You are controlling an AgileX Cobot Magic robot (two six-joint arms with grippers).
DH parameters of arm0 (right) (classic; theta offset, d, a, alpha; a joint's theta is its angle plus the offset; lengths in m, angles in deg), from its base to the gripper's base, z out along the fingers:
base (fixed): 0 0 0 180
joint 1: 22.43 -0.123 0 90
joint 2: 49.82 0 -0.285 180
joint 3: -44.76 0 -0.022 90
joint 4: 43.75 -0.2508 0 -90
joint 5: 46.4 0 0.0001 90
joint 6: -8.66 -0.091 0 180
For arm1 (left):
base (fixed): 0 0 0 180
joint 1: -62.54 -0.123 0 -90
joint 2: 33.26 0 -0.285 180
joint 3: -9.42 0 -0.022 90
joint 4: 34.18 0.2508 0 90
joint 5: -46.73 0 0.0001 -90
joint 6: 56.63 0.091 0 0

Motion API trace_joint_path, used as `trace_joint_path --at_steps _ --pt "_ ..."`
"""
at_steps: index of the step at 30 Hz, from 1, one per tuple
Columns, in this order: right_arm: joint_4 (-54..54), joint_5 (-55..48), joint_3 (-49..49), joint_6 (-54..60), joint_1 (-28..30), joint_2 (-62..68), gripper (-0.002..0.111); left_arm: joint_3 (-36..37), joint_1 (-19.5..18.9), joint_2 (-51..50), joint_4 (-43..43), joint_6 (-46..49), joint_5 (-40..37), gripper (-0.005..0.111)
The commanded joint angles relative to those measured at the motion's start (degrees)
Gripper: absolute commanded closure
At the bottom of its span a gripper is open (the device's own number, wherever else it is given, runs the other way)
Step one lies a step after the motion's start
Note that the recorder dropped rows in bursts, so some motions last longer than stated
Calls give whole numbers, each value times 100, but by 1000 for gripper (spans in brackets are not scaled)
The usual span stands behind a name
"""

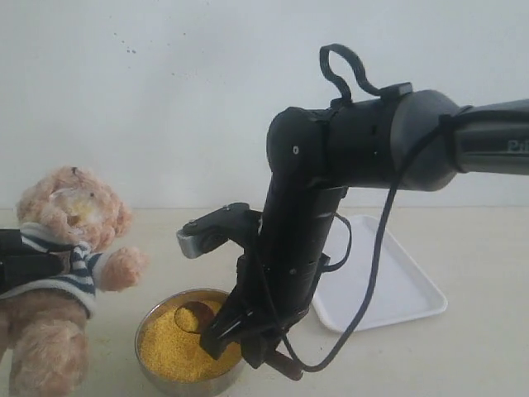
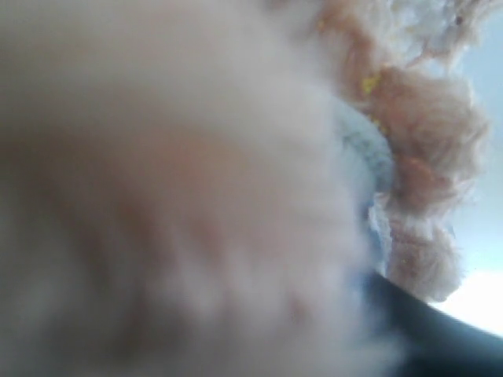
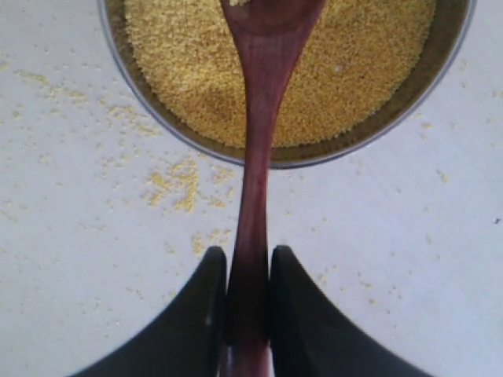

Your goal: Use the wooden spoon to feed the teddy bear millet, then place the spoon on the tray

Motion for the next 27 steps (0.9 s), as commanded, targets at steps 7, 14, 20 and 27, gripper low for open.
trace_joint_path --at_steps 7,14,20,27 --pt "-73 -254 43 342 136 -114 109 501 -225 726 1116 -1196 -603 103" --pt "-434 -131 43 321 136 -114 109 1040 -225 1228 1250 -807 -237 103" --pt "-286 -153 43 321 136 -114 109 1434 -225 1499 1250 -1212 38 103" --pt "-297 7 43 298 136 -154 109 1699 -225 1499 1250 -1240 -334 103"
